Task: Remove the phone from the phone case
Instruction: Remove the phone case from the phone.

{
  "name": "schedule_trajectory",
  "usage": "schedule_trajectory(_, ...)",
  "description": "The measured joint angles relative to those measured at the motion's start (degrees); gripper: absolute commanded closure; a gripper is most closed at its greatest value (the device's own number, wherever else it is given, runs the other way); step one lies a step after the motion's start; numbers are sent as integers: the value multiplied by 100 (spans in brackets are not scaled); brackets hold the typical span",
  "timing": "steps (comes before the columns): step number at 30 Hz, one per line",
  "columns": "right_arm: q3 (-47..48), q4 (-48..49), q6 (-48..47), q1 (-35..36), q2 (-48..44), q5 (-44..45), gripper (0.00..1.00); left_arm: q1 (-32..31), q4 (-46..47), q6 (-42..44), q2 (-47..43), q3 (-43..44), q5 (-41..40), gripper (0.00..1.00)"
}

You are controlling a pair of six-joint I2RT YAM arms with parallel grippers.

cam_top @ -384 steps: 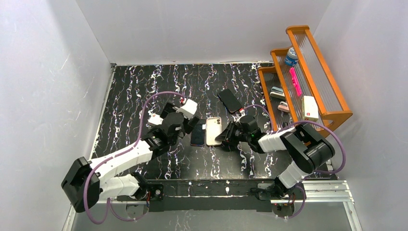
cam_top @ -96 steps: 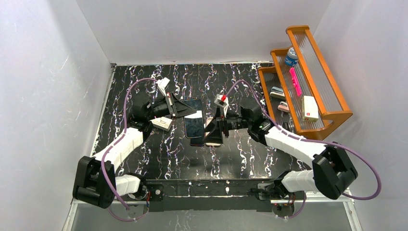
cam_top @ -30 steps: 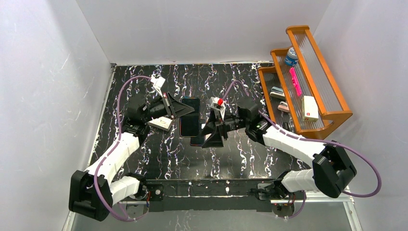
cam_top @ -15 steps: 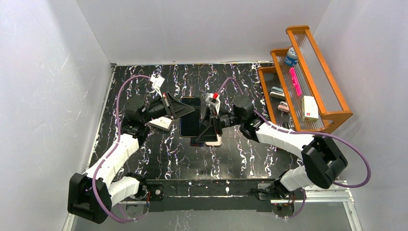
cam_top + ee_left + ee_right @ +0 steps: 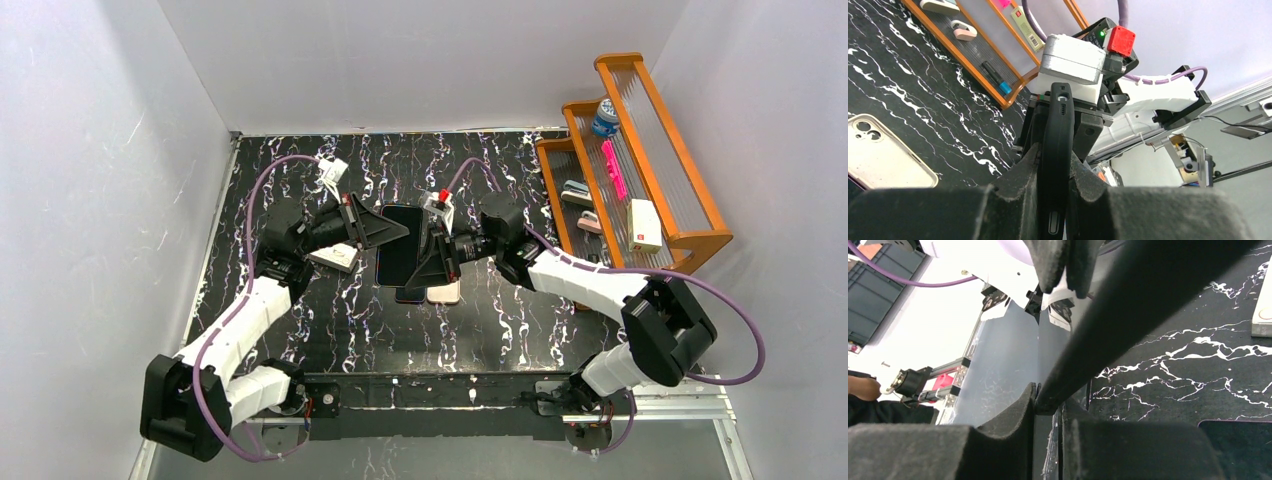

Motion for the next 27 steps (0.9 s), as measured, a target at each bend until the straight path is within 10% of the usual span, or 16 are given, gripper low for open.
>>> schedule_trajectory(19,435,-1853,-1676,-87,-2,-28,97,-26,59,-433,682,68,223,100)
schedule_trajectory(27,485,-2151,-1770,-90,-4,227,82,-31,-549,-323,1016,409,284,100)
